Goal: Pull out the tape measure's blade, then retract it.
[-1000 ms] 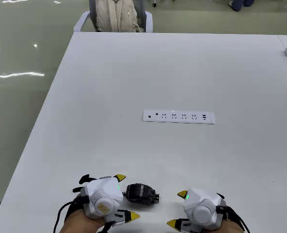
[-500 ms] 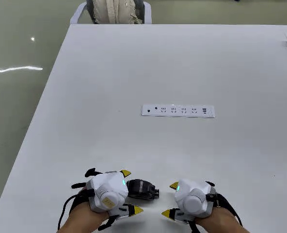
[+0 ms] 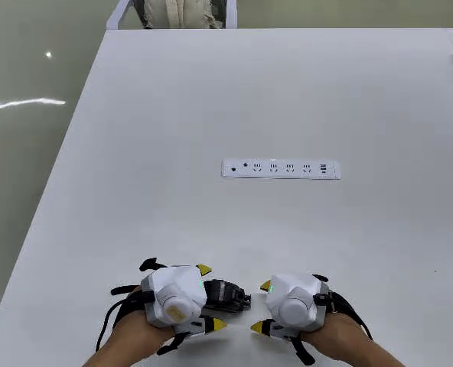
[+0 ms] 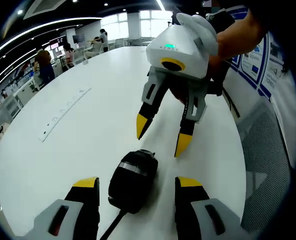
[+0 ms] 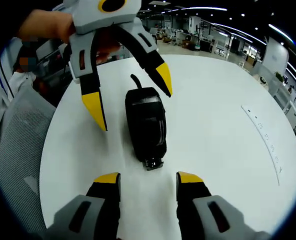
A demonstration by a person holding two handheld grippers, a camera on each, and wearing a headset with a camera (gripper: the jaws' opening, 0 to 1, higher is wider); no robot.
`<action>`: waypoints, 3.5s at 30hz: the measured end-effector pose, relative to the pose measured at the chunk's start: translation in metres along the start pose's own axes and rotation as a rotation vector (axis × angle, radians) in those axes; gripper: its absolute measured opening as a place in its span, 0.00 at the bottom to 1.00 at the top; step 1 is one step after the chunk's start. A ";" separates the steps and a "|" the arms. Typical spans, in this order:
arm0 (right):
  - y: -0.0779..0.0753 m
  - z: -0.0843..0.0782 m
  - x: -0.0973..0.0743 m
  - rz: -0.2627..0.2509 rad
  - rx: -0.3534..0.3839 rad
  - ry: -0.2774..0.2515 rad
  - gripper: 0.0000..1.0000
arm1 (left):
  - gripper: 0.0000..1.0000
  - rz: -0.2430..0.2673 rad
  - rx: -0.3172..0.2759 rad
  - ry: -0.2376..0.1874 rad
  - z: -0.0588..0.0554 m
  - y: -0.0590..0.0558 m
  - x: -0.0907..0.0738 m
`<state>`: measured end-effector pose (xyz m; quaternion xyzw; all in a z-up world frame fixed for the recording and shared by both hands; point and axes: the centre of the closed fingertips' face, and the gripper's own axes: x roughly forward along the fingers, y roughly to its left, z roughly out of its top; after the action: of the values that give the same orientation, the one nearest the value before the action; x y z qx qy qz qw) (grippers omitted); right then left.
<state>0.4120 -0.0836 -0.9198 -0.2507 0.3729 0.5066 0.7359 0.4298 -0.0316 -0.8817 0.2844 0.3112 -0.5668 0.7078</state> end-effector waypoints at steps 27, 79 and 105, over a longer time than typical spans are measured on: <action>-0.003 0.001 0.023 0.045 -0.085 0.009 0.32 | 0.46 -0.049 0.038 0.022 0.000 -0.001 0.012; -0.003 0.006 0.029 0.092 -0.130 -0.018 0.14 | 0.33 -0.084 0.135 0.057 -0.003 0.003 0.018; -0.008 0.004 0.027 0.081 -0.127 -0.031 0.12 | 0.32 -0.070 0.126 0.078 -0.003 0.005 0.018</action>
<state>0.4262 -0.0683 -0.9398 -0.2740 0.3384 0.5624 0.7029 0.4375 -0.0398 -0.8967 0.3393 0.3120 -0.5983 0.6554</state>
